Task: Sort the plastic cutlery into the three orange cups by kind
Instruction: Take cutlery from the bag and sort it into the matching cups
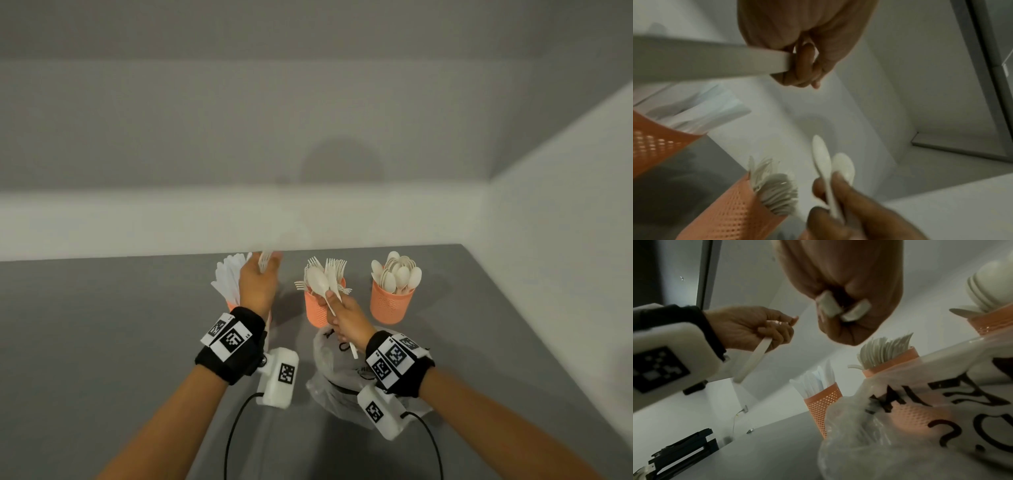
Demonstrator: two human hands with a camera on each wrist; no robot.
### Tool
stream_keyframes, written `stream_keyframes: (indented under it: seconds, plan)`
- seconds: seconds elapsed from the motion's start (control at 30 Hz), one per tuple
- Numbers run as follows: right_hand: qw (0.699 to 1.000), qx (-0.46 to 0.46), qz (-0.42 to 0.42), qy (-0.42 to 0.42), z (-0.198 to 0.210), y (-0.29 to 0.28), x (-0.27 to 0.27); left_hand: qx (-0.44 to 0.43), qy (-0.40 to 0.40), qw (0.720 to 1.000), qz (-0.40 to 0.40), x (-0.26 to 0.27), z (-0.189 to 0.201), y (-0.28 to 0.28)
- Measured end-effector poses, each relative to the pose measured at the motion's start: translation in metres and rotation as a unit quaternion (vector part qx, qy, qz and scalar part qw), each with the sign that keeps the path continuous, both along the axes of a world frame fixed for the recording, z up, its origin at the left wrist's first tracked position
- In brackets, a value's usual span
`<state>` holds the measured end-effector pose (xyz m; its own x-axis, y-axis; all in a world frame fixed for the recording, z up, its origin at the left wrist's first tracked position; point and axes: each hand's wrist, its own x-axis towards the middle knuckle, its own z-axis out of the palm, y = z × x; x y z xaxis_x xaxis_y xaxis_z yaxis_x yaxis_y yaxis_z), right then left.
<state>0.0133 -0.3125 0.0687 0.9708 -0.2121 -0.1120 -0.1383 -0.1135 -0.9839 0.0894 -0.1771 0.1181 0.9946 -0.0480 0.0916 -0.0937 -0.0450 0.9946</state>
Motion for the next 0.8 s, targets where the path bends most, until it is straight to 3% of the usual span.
stream_keyframes:
  seconds: [0.13,0.23,0.43,0.53,0.67,0.8]
  plan:
    - [0.999,-0.015,0.038,-0.03,0.012,0.005,-0.01,0.063,0.063,0.992,-0.092,-0.014,-0.015,-0.006]
    - [0.986,-0.153,0.043,-0.057,0.013,0.006,-0.013,0.066,0.071,0.987,-0.13,-0.024,-0.016,-0.012]
    - [0.914,-0.4,0.06,-0.018,0.005,-0.007,-0.009,0.145,0.008,0.981,-0.129,-0.03,-0.015,-0.02]
    - [0.91,-0.404,0.086,-0.014,0.01,-0.013,-0.01,0.189,-0.014,0.975,-0.115,-0.029,-0.016,-0.021]
    - [0.942,-0.324,0.077,-0.032,0.027,-0.014,-0.014,0.243,-0.074,0.965,-0.066,-0.031,-0.006,-0.031]
    - [0.965,-0.246,0.062,-0.064,0.046,-0.01,-0.014,0.2,-0.099,0.973,-0.06,-0.036,-0.002,-0.046]
